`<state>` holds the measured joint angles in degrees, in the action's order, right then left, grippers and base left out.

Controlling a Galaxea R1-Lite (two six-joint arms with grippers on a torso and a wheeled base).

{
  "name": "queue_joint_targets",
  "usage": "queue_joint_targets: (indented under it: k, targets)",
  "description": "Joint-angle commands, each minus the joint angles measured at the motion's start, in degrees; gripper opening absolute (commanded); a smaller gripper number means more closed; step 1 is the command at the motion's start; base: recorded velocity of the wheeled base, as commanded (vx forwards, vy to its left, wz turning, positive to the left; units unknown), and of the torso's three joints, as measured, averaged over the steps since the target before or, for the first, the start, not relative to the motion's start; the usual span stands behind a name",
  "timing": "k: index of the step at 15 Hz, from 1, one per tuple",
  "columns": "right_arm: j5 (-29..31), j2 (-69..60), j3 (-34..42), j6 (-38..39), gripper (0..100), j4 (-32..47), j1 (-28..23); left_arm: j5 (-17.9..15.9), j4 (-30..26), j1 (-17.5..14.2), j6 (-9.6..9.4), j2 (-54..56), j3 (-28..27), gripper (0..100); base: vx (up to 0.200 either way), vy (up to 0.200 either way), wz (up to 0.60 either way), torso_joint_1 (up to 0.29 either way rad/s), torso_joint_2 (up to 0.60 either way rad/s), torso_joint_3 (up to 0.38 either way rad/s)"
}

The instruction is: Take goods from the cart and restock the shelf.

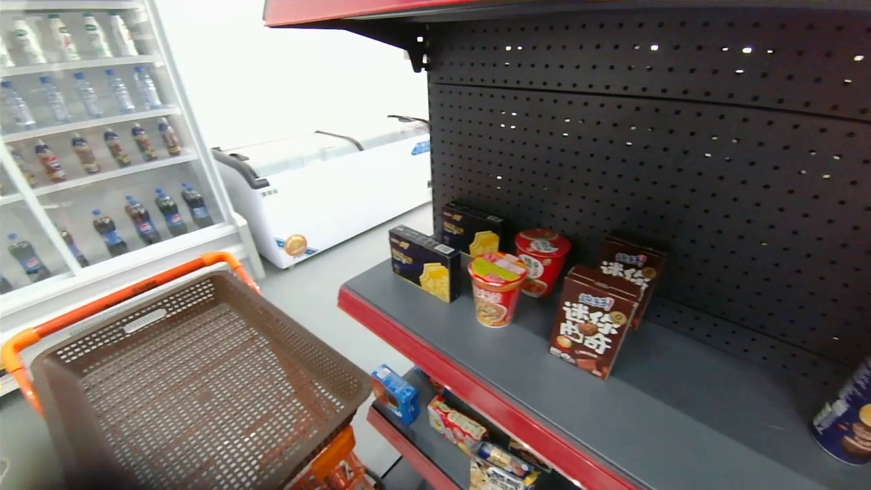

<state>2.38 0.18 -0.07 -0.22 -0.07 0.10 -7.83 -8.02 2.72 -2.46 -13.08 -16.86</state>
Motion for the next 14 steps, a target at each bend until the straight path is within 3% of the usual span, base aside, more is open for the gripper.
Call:
queue_joint_targets:
  k: [1,10,14]
  targets:
    - [0.0,0.1,0.1,0.0,100,0.0,0.0,0.1,-0.2,0.6,0.0,-0.5,-0.1,0,0.0,0.0,-0.6,-0.002,0.01,0.002]
    - [0.0,0.1,0.0,0.0,100,0.0,0.0,0.2,-0.3,0.6,0.18,-0.5,1.7,0,0.0,0.0,-0.6,0.001,0.0,0.002]
    - [0.0,0.1,0.0,0.0,100,0.0,0.0,0.2,-0.3,0.6,1.41,-0.5,1.7,0,0.0,0.0,-0.6,0.0,0.01,0.005]
